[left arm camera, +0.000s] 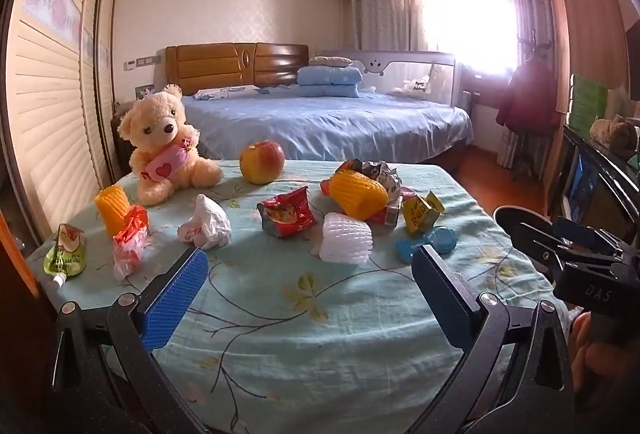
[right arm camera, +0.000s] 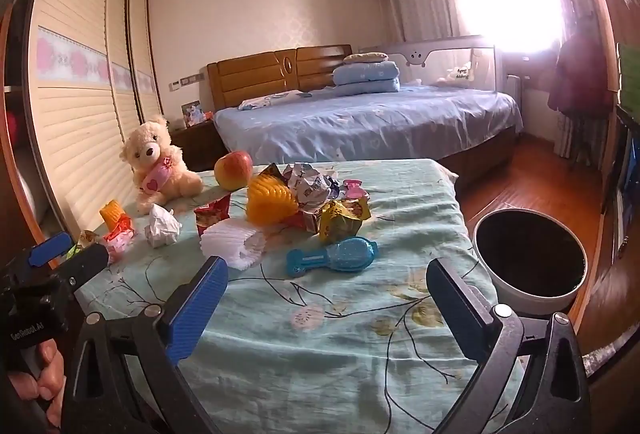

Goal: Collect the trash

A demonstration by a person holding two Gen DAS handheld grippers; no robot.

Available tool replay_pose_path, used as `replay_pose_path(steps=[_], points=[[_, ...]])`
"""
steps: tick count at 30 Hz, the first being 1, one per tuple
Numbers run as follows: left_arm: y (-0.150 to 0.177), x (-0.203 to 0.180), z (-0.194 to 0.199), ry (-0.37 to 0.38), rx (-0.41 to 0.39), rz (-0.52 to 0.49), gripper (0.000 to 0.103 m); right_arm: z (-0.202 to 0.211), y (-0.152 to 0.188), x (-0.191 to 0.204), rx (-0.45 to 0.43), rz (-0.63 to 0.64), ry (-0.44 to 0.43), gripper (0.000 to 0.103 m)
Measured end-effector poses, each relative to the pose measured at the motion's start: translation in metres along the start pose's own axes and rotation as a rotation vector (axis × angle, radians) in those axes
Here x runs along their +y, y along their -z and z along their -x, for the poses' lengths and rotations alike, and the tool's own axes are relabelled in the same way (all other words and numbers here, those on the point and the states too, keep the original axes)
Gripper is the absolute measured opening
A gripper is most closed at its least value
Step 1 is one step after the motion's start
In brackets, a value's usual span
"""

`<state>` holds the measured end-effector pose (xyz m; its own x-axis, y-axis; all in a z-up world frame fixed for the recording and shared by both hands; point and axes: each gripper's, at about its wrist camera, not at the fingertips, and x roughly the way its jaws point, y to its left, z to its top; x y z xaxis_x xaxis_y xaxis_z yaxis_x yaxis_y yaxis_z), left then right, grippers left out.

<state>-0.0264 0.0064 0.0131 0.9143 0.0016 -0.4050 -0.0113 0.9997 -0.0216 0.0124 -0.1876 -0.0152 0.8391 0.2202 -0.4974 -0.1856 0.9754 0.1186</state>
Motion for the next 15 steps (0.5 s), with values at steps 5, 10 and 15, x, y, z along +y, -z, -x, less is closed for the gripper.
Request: replay_pose_path(steps=[5, 10, 15], points=[[-0.0001, 0.001, 0.0011, -0.002, 0.0, 0.004, 0.103, -0.0009, -0.0009, 0.0031, 0.004, 0.012, 0.001, 0.1], [-0.0004, 0.0027, 0.0003, -0.005, 0.005, 0.006, 0.103, -0.0008, 0.0003, 0.0036, 0.003, 0.013, 0.0, 0.1], [0.0009, 0.0051, -0.0011, -0.012, 0.004, 0.006, 0.103, -0.0014, 0.0012, 0.004, 0.008, 0.008, -0.007, 0.1]])
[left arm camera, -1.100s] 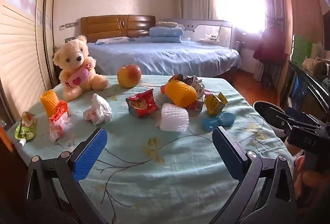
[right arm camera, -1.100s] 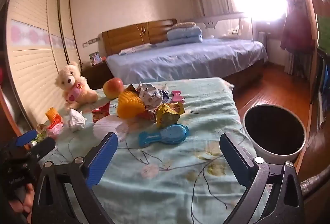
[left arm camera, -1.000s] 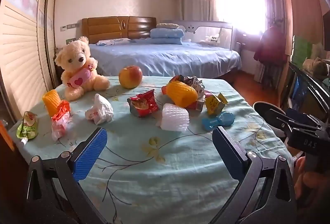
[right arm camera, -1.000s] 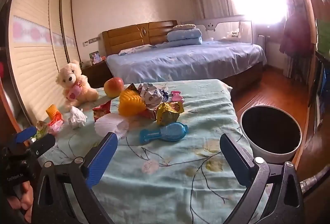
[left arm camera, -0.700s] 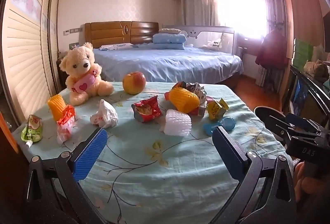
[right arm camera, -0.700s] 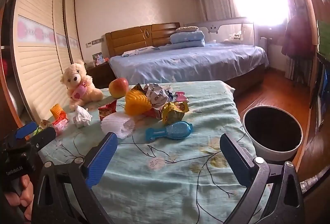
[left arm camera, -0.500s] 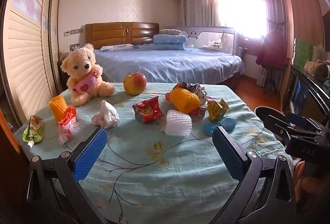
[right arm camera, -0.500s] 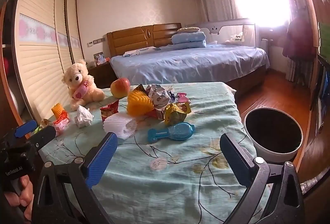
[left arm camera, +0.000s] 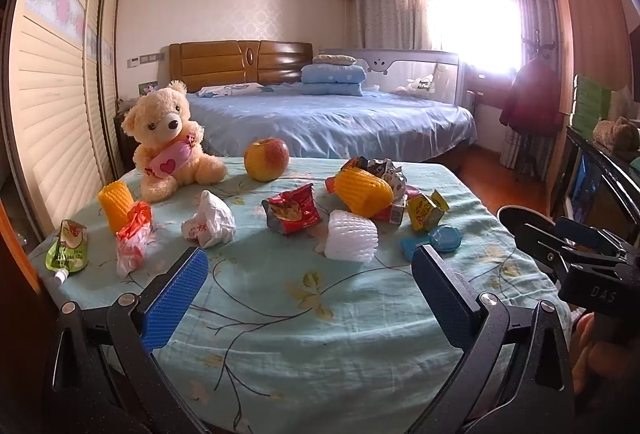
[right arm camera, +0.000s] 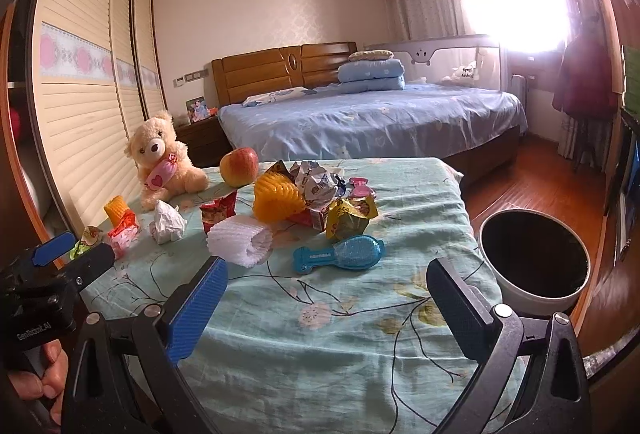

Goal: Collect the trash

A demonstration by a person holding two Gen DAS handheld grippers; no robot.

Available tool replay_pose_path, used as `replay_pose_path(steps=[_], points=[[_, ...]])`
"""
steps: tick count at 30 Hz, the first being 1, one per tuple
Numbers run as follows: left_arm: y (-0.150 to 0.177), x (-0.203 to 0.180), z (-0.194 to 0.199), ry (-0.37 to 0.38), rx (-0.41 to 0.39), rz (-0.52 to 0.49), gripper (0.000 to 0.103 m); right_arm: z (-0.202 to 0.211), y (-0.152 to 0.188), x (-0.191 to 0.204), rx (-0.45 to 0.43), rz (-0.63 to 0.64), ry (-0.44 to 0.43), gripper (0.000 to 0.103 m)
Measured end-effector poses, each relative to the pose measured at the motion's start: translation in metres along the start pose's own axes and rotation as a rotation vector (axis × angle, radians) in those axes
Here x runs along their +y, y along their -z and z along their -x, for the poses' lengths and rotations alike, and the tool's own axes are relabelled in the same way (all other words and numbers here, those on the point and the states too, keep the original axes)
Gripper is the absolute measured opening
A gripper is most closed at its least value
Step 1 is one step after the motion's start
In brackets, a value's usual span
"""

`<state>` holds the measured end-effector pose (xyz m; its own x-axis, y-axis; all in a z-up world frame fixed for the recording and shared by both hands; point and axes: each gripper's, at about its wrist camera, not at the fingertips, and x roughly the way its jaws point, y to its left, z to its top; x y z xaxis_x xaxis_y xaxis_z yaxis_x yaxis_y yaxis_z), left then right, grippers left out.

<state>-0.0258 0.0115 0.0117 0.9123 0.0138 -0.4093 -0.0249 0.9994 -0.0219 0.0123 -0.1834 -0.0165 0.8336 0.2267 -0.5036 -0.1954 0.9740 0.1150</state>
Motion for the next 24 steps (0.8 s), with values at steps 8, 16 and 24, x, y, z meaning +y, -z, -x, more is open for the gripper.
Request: replay_pose_path(steps=[8, 16, 24], points=[[0.0014, -0.0006, 0.0, 0.0, 0.0, -0.002, 0.103, -0.0005, 0.0005, 0.0001, 0.002, 0.001, 0.0, 0.1], [0.0016, 0.0003, -0.0002, -0.001, 0.001, -0.004, 0.103, -0.002, 0.0035, 0.0013, 0.007, 0.002, -0.007, 0.1], [0.0024, -0.0003, 0.0002, -0.002, 0.001, -0.002, 0.103, -0.0029, 0.004, 0.0016, 0.013, 0.001, -0.009, 0.1]])
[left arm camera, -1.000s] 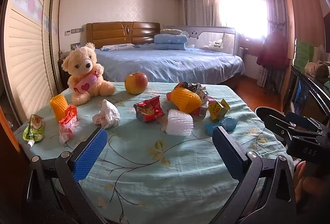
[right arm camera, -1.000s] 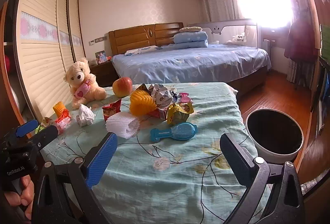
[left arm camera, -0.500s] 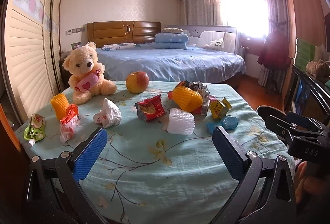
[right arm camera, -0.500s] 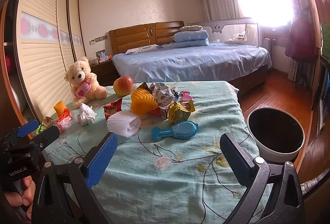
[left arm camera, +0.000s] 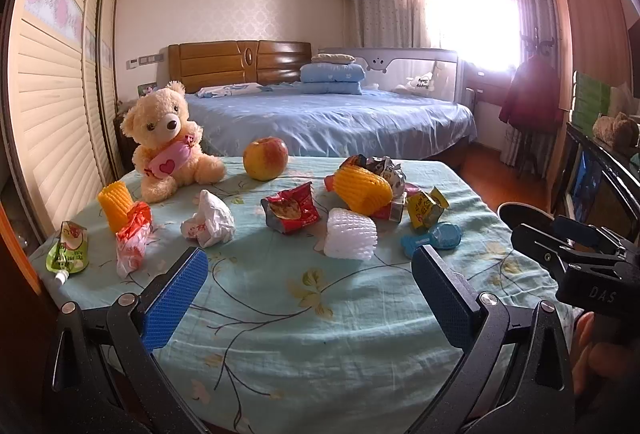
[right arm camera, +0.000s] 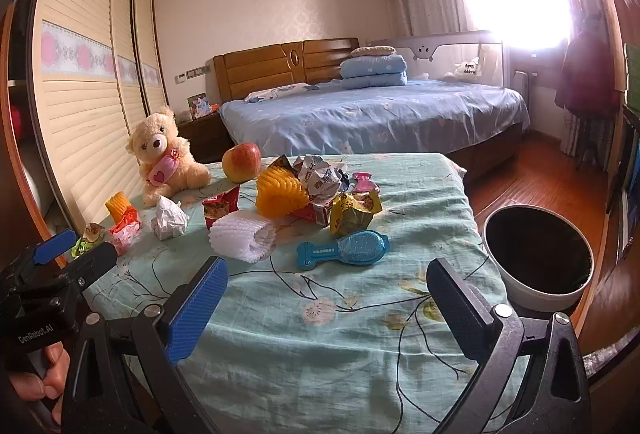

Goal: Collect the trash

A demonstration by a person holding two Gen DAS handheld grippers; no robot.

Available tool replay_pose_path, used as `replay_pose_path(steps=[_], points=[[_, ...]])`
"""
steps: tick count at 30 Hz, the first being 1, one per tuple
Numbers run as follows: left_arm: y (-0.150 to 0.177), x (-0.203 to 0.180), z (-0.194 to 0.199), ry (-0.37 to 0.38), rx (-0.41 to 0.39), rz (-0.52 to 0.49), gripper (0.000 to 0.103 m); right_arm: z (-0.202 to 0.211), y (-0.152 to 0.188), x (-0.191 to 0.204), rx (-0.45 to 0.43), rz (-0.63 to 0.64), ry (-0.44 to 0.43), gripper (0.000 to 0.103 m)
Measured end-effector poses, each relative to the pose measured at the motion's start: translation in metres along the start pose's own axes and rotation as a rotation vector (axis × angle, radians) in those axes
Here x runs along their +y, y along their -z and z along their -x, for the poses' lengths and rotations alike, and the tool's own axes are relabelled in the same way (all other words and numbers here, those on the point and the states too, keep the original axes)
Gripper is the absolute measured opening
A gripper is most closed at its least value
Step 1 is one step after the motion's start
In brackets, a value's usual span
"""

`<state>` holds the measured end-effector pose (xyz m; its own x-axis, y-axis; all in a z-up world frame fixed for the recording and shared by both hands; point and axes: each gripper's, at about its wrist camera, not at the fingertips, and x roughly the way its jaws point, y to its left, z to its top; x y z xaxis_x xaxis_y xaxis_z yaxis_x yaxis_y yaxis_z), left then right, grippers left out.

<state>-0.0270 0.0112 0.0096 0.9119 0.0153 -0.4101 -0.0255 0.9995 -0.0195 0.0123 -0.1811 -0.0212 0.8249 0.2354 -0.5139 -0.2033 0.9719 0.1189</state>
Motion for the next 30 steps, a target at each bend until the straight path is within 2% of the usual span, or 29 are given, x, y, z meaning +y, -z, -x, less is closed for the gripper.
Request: replay_pose_path(steps=[30], points=[[0.0047, -0.0048, -0.0039, 0.0, 0.009, -0.012, 0.103, -0.0009, 0.0014, 0.0008, 0.006, -0.001, -0.004, 0.1]])
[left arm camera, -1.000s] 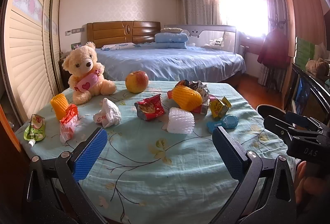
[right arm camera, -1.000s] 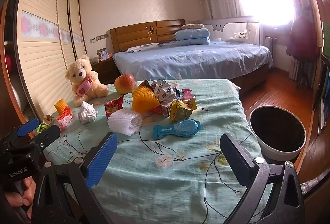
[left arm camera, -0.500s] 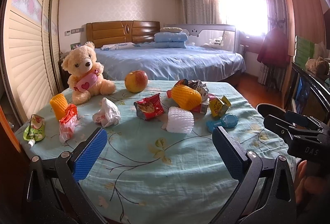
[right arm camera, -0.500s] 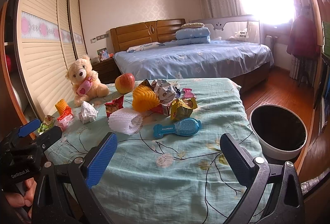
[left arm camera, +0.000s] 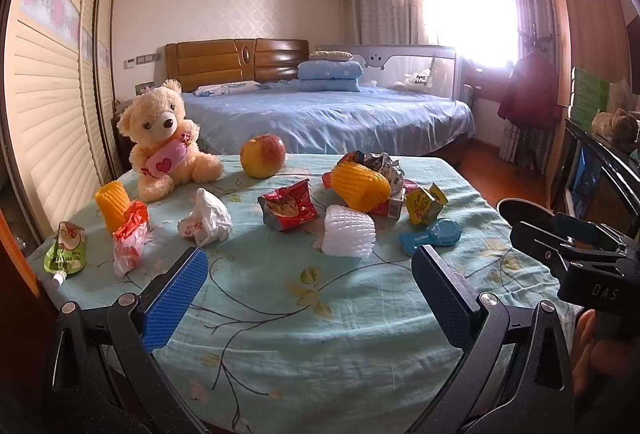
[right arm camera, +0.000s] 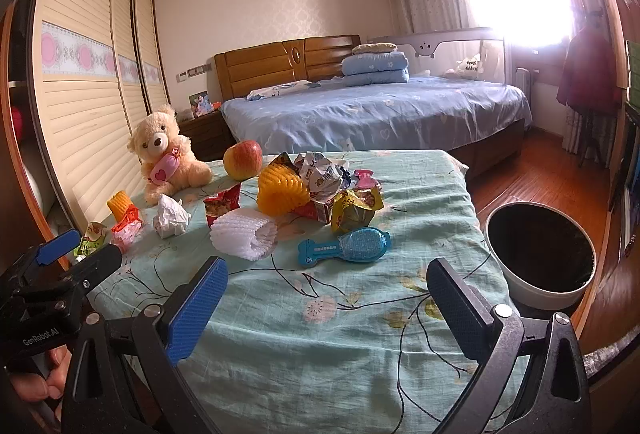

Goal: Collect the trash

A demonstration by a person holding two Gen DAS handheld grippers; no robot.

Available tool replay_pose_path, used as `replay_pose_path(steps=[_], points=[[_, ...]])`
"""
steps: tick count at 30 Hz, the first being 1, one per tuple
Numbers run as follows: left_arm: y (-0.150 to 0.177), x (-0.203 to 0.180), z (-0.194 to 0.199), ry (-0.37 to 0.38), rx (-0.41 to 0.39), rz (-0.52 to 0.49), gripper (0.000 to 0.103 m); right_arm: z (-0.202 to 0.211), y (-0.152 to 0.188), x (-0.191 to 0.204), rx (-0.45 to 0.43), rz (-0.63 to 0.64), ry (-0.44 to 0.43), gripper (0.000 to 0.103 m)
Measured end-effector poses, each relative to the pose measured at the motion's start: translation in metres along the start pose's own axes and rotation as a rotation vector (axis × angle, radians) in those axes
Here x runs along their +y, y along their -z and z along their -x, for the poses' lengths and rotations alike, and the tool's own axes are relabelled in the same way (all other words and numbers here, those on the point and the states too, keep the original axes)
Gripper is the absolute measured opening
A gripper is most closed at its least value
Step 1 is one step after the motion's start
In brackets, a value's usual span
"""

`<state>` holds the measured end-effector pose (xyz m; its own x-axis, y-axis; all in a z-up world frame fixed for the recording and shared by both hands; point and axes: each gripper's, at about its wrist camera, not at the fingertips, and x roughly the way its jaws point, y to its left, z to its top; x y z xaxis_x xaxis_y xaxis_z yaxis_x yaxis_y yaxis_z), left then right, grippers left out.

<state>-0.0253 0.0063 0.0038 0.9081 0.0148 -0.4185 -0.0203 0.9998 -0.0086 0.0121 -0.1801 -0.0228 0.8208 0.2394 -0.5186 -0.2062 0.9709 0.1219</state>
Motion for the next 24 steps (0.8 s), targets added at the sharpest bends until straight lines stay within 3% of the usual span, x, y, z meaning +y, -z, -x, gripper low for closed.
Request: replay_pose_path(steps=[12, 24], points=[[0.002, -0.003, -0.017, -0.011, 0.054, -0.012, 0.103, -0.012, -0.002, -0.004, 0.044, -0.004, -0.016, 0.1], [0.002, -0.007, -0.06, 0.023, 0.173, -0.002, 0.103, -0.053, -0.002, -0.021, 0.18, 0.004, -0.048, 0.1]])
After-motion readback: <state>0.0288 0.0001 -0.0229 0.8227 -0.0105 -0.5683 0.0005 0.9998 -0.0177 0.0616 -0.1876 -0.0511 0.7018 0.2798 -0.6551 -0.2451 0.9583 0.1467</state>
